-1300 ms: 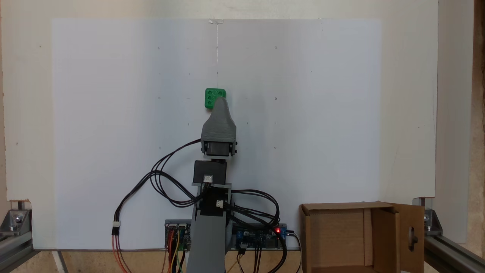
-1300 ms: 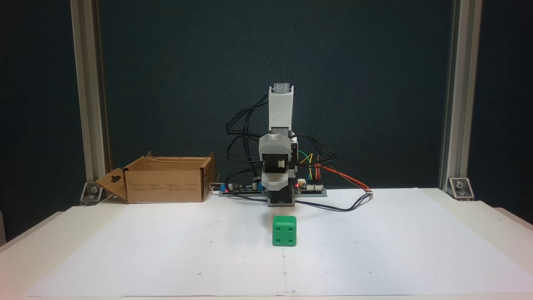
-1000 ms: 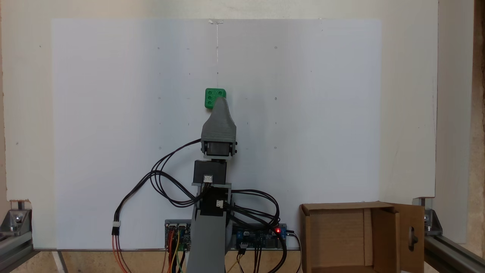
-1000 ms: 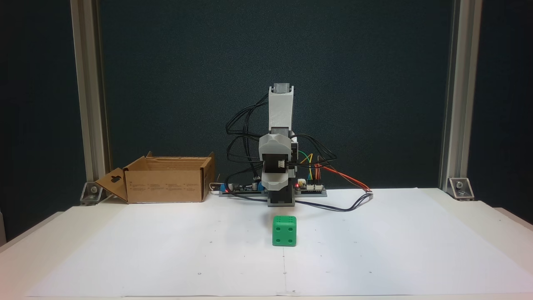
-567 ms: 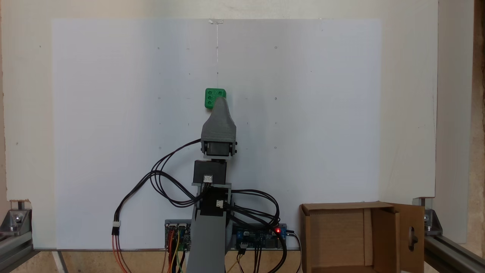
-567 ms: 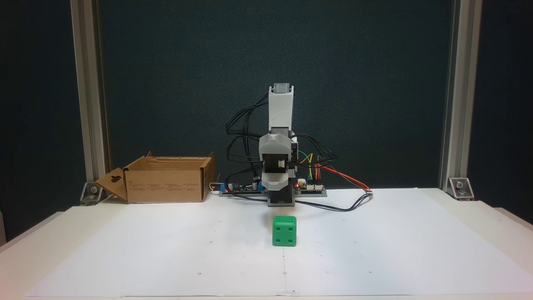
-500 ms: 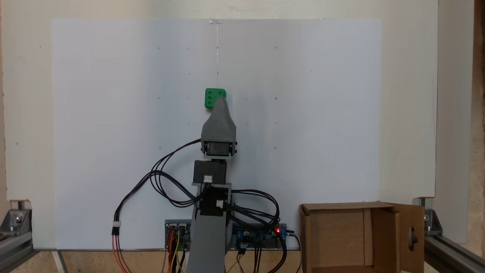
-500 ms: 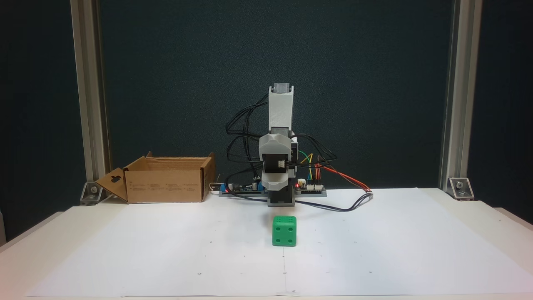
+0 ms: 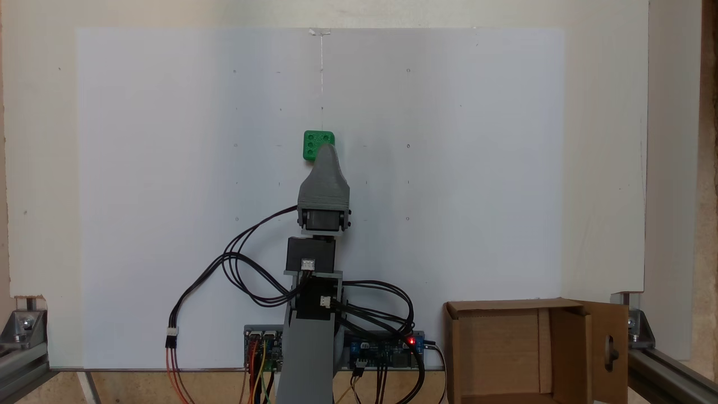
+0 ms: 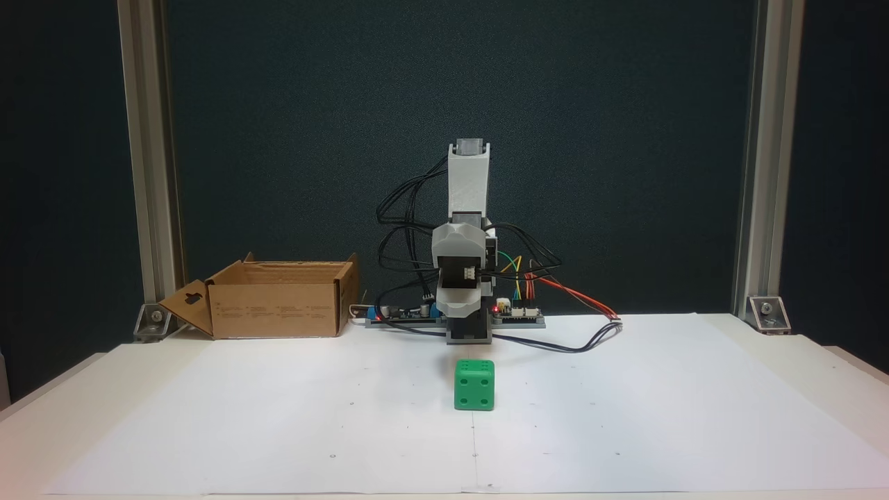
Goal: Grasp a green dice and put it in the bin.
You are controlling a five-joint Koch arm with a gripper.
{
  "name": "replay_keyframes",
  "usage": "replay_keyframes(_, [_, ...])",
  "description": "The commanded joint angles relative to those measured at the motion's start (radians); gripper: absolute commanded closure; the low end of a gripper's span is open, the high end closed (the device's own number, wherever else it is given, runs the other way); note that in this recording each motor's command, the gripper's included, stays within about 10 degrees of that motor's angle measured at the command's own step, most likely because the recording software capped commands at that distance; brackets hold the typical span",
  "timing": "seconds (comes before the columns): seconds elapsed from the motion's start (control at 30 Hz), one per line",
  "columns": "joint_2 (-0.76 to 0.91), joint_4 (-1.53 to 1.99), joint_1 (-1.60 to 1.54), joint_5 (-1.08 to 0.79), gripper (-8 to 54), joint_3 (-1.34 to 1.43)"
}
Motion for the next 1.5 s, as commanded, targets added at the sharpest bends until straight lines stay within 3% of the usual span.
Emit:
replay_keyframes(0.0, [0.107,-0.072,0.0,0.021,0.6,0.049])
replay_keyframes(0.47, [0.106,-0.037,-0.023,0.015,1.7,-0.018])
replay_keyframes(1.37, [0.103,1.669,-0.084,0.138,2.3,-1.0])
replay_keyframes(1.47, [0.046,1.856,-0.084,0.138,2.4,-1.08])
